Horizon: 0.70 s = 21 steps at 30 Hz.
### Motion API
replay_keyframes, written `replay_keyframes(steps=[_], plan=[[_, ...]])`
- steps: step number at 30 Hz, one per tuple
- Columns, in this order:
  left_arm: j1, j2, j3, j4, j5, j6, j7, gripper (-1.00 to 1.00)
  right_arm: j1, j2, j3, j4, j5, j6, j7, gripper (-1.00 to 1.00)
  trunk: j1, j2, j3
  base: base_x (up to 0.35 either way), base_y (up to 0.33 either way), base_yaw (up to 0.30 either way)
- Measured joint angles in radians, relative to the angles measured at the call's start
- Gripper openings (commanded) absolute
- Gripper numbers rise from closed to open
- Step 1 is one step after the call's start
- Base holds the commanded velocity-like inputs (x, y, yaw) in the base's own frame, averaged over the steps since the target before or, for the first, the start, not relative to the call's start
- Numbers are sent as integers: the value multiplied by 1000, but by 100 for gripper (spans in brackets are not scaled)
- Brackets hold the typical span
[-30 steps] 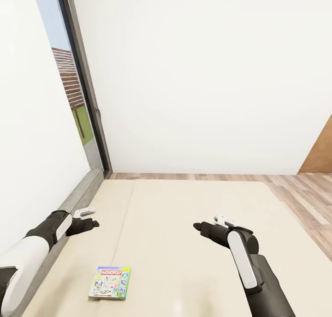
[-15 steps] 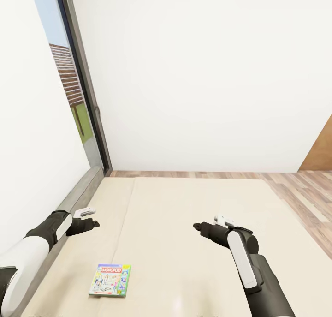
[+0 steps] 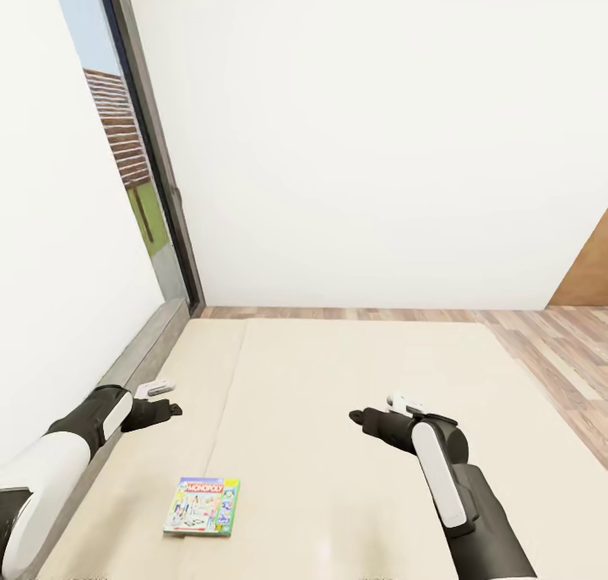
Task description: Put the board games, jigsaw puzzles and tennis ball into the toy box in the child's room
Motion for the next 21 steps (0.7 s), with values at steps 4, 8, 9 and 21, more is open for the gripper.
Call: replay_keyframes(steps=[4,8,9,21], plan=[[0,0,0,0,-1,-1,0,100,-2,0,20,-5,3,19,-2,100,0,0,-7,0,0,0],[0,0,0,0,-1,-1,0,100,-2,-1,28,-15,1,38,-1,100,0,0,-13,0,0,0],[0,0,0,0,-1,-1,0,100,-1,-1,28,-21,0,45,-1,100,0,0,-15,0,0,0],[0,0,0,0,-1,-48,-2,100,9,-7,38,-151,-69,85,26,100,0,0,-35,0,0,0]])
